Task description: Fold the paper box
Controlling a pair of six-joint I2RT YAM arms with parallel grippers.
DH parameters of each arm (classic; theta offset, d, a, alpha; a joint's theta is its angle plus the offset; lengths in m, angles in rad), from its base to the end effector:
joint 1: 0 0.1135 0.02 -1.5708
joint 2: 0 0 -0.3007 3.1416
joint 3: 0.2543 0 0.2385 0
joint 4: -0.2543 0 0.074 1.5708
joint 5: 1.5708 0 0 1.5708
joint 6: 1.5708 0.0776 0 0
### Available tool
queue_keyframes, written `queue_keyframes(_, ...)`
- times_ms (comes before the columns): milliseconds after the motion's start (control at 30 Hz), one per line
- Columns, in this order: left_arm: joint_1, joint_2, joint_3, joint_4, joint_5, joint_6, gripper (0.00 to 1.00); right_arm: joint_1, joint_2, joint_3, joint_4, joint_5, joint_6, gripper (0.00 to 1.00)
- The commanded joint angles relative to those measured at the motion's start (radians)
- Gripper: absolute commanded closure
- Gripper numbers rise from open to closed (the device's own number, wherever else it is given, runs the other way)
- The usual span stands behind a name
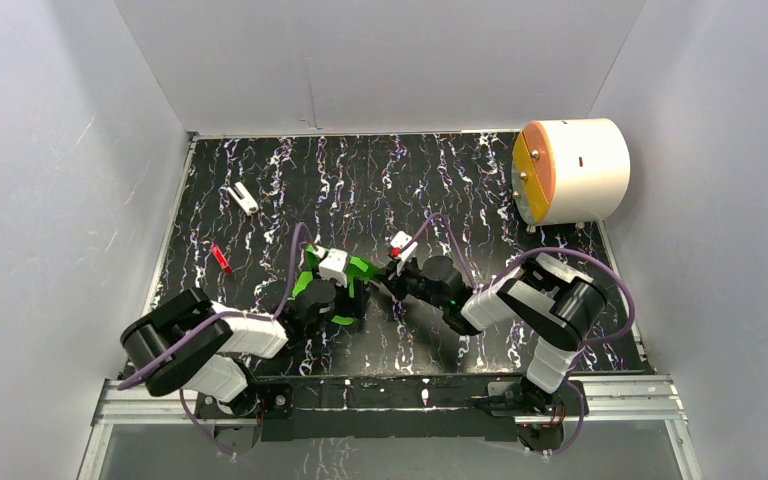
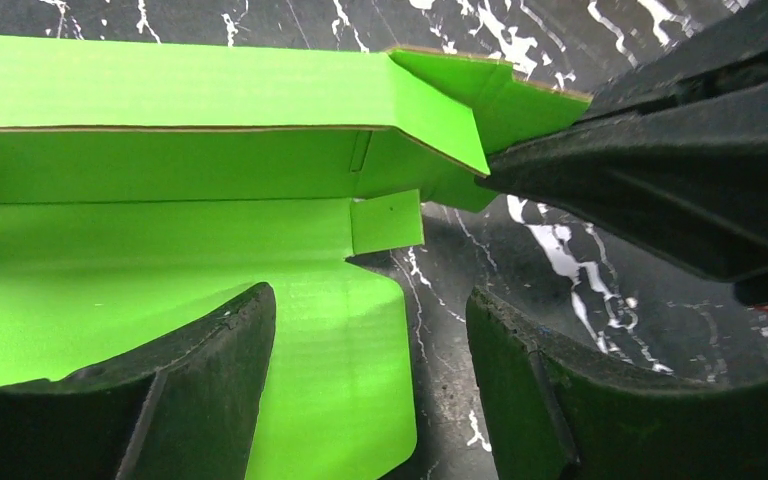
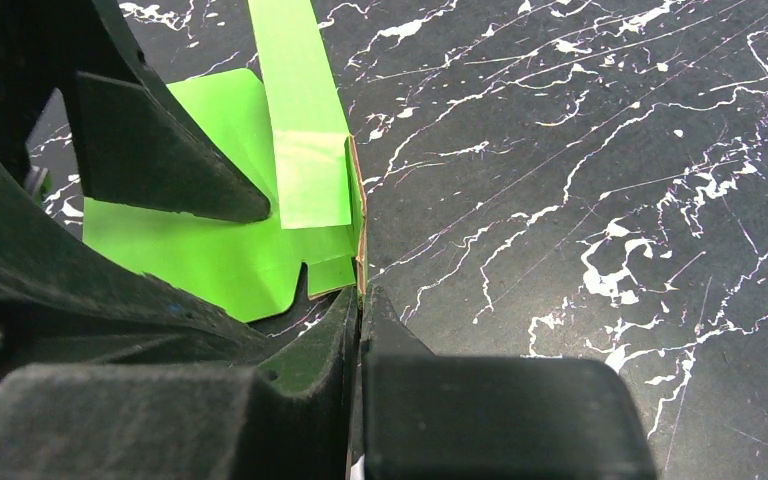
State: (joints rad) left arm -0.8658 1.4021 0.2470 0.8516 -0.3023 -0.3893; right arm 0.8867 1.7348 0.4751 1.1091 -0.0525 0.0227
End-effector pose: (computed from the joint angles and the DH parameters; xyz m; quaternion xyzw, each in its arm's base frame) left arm 0.1854 -0.1822 0.1787 0.1014 0.7952 -0.2455 0.5451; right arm 0.2159 0.2712 0.1861 -0.3329 0.6812 0.3041 0.5767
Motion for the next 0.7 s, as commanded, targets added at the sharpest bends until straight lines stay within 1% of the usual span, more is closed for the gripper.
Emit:
queue_keyframes(0,-0.030,0.061,0.044,0.080,-0.089,0.129,0.33,0.004,-0.001,0.009,0.069,-0.005,-0.001,1.00)
queue_keyframes(200,-0.047,0.135,0.084,0.135,-0.170,0.184,0.35,0.005,0.000,0.005,0.075,-0.013,0.003,1.00)
queue_keyframes(400,-0.048,0.183,0.106,0.173,-0.232,0.216,0.39,0.005,-0.006,0.001,0.076,-0.020,0.004,1.00)
queue_keyframes(533,-0.049,0.189,0.109,0.190,-0.274,0.224,0.46,0.005,-0.004,0.000,0.076,-0.023,0.004,1.00)
queue_keyframes(667,-0.049,0.202,0.115,0.194,-0.314,0.223,0.56,0.004,-0.007,-0.001,0.077,-0.024,0.005,1.00)
